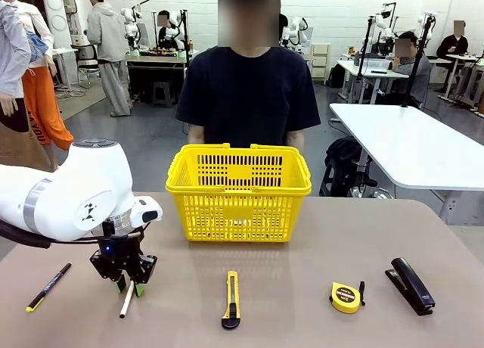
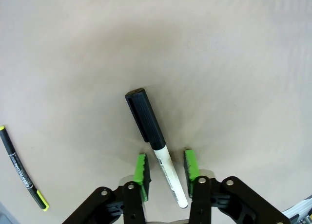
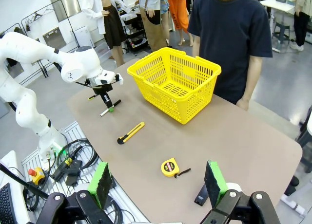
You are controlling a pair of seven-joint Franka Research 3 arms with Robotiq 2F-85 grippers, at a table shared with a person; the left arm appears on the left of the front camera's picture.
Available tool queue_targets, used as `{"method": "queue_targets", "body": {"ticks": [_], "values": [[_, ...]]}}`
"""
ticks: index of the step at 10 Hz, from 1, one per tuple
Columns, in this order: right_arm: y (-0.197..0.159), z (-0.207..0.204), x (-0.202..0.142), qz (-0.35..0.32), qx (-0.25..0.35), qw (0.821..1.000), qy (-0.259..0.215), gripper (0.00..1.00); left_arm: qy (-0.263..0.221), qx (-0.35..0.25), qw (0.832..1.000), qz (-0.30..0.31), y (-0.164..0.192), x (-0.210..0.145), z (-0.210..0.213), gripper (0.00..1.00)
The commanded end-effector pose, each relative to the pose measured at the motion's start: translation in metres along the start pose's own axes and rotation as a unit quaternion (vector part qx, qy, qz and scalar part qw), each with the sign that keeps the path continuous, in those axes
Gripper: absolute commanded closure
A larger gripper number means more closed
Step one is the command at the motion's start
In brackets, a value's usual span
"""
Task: Place the items the person wants into the basket.
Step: Pick up the item the person points to and place it in the Market Basket.
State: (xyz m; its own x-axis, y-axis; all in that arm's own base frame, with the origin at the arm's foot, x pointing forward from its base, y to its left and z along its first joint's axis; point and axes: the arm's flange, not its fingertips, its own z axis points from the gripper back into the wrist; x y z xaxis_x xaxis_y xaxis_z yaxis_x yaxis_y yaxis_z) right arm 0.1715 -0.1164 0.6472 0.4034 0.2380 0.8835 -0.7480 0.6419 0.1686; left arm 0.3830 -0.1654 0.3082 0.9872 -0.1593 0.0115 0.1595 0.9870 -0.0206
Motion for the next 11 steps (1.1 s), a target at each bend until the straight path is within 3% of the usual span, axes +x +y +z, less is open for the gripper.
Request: {"method": "queue_targets", "body": {"ticks": [1, 8, 9, 11], "values": [[-0.001, -0.002, -0.001, -0.001, 0.001, 1.000, -0.001, 0.00, -0.002, -0.017, 1.000, -0.005, 0.008, -0.039, -0.012, 1.00], [-0.001, -0.002, -0.001, -0.001, 0.001, 1.000, -0.001, 0.00, -0.001, -0.018, 1.000, -0.006, 0.010, -0.038, -0.004, 1.00], [-0.001, -0.002, -0.001, -0.001, 0.001, 1.000, -0.001, 0.00, 0.022, -0.009, 1.000, 0.010, 0.013, -0.039, 0.010, 0.96], [-0.001, -0.002, -0.001, -0.001, 0.001, 1.000, -0.001, 0.00, 0.012, -0.009, 1.000, -0.017, 0.014, -0.053, 0.072, 0.96]]}}
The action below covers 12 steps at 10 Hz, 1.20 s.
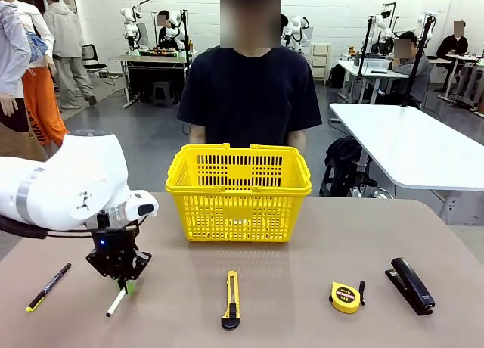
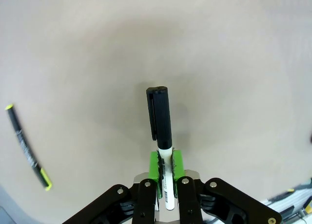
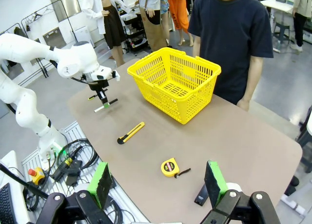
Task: Place the items the person wants into the basket.
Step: Pick up the item the person points to and place it in the Market Basket.
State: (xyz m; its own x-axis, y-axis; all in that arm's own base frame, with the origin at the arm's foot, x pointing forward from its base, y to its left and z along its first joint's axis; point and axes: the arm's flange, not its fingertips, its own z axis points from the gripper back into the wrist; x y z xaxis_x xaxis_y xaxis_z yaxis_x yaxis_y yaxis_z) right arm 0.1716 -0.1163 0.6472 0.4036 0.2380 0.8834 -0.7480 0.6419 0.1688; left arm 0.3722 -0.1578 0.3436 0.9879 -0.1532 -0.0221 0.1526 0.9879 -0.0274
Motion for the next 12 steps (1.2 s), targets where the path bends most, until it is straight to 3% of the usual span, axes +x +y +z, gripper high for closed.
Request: {"method": "queue_targets", "body": {"ticks": [1, 3, 5, 12], "values": [[-0.001, -0.002, -0.001, 0.000, 0.001, 1.000, -0.001, 0.00, -0.031, -0.017, 0.998, -0.051, 0.010, -0.059, 0.084, 0.96], [-0.001, -0.002, -0.001, 0.000, 0.001, 1.000, -0.001, 0.00, -0.090, -0.055, 0.991, -0.079, 0.012, -0.086, 0.169, 0.96], [-0.001, -0.002, -0.001, 0.000, 0.001, 1.000, -0.001, 0.00, -0.082, -0.060, 0.989, -0.103, 0.015, -0.093, 0.208, 0.96], [-0.001, -0.002, -0.001, 0.000, 0.001, 1.000, -0.001, 0.00, -0.092, -0.056, 0.989, -0.099, 0.013, -0.102, 0.227, 0.96]]}}
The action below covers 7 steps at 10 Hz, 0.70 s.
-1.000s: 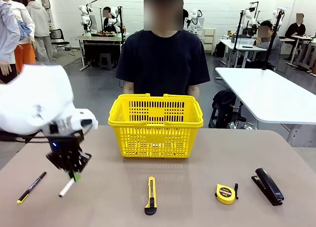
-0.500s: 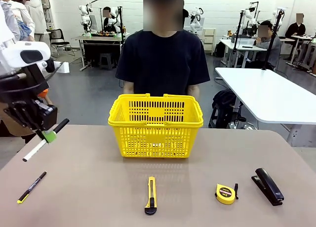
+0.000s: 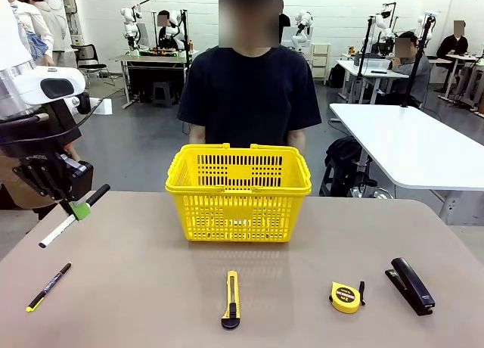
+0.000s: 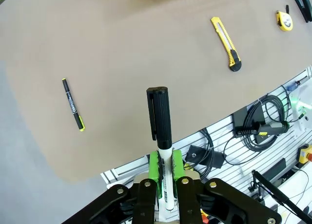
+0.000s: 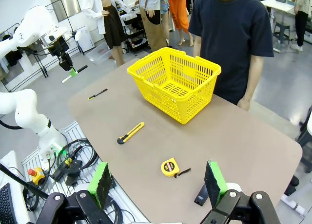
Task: Place the items the person wants into the basket.
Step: Pick up the item the person points to and place it in the Market Basket.
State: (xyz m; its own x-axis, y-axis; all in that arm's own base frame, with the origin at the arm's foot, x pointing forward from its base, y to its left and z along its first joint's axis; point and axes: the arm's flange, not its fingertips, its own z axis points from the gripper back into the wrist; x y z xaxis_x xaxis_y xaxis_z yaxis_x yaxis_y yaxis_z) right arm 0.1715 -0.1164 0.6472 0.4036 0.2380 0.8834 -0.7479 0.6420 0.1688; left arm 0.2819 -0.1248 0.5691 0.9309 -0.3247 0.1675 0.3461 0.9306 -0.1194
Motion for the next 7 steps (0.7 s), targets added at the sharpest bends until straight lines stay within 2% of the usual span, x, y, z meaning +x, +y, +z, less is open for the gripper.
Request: {"method": "queue_targets", "body": {"ticks": [1, 5, 6, 7], "values": [[-0.001, -0.002, -0.001, 0.000, 0.001, 1.000, -0.001, 0.00, -0.004, -0.002, 1.000, -0.001, 0.000, -0.002, 0.003, 0.96], [-0.001, -0.002, -0.001, 0.000, 0.001, 1.000, -0.001, 0.00, -0.004, -0.002, 1.000, -0.001, 0.000, -0.002, 0.003, 0.96], [-0.001, -0.002, -0.001, 0.000, 0.001, 1.000, -0.001, 0.00, -0.003, 0.001, 1.000, 0.000, 0.000, -0.001, 0.002, 0.88], [-0.001, -0.002, -0.001, 0.000, 0.001, 1.000, -0.001, 0.00, -0.019, 0.060, 0.997, -0.052, -0.012, 0.025, 0.004, 0.88]]}}
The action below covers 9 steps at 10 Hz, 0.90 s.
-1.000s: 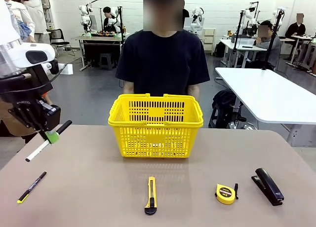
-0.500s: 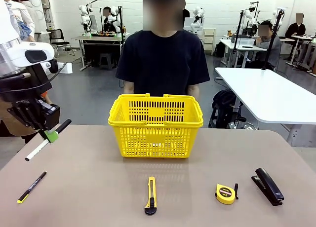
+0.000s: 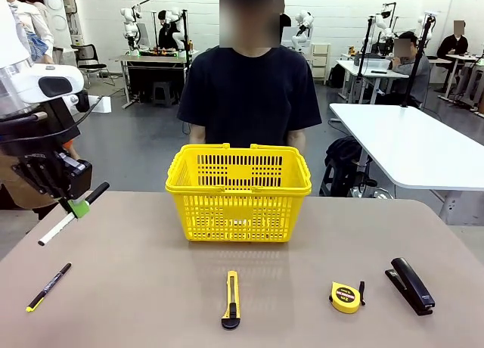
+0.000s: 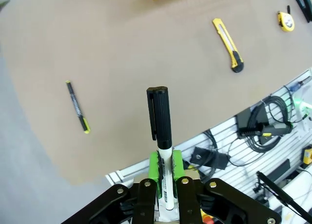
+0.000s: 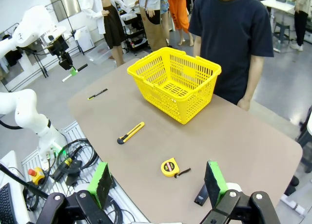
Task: Place the items the person wants into the basket.
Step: Pick up the item the person points to and place it in the Market Basket.
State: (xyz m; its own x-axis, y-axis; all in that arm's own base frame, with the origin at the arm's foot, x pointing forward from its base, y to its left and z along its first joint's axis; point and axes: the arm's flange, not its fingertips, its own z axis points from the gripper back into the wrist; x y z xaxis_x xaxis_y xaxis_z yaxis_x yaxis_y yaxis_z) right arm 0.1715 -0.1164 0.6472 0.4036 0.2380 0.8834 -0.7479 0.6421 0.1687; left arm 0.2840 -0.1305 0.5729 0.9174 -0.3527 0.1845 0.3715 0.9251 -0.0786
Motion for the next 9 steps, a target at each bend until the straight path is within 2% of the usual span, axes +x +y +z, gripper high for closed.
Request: {"method": "queue_targets", "body": {"ticks": [1, 2, 4, 6, 7, 9], "values": [[-0.001, -0.002, -0.001, 0.000, 0.001, 1.000, -0.001, 0.00, -0.012, 0.063, 0.995, -0.070, -0.019, 0.059, 0.007, 0.88], [-0.001, -0.002, -0.001, 0.000, 0.001, 1.000, -0.001, 0.00, -0.009, 0.069, 0.991, -0.114, -0.033, 0.105, 0.011, 0.88], [-0.001, -0.002, -0.001, 0.000, 0.001, 1.000, -0.001, 0.00, -0.019, 0.097, 0.978, -0.185, -0.059, 0.173, 0.003, 0.88], [-0.001, -0.002, -0.001, 0.000, 0.001, 1.000, -0.001, 0.00, -0.005, 0.100, 0.967, -0.234, -0.076, 0.213, -0.014, 0.88], [-0.001, -0.002, -0.001, 0.000, 0.001, 1.000, -0.001, 0.00, 0.017, 0.100, 0.962, -0.254, -0.081, 0.233, -0.028, 0.88], [-0.001, -0.002, -0.001, 0.000, 0.001, 1.000, -0.001, 0.00, 0.040, 0.088, 0.955, -0.281, -0.093, 0.254, -0.048, 0.88]]}}
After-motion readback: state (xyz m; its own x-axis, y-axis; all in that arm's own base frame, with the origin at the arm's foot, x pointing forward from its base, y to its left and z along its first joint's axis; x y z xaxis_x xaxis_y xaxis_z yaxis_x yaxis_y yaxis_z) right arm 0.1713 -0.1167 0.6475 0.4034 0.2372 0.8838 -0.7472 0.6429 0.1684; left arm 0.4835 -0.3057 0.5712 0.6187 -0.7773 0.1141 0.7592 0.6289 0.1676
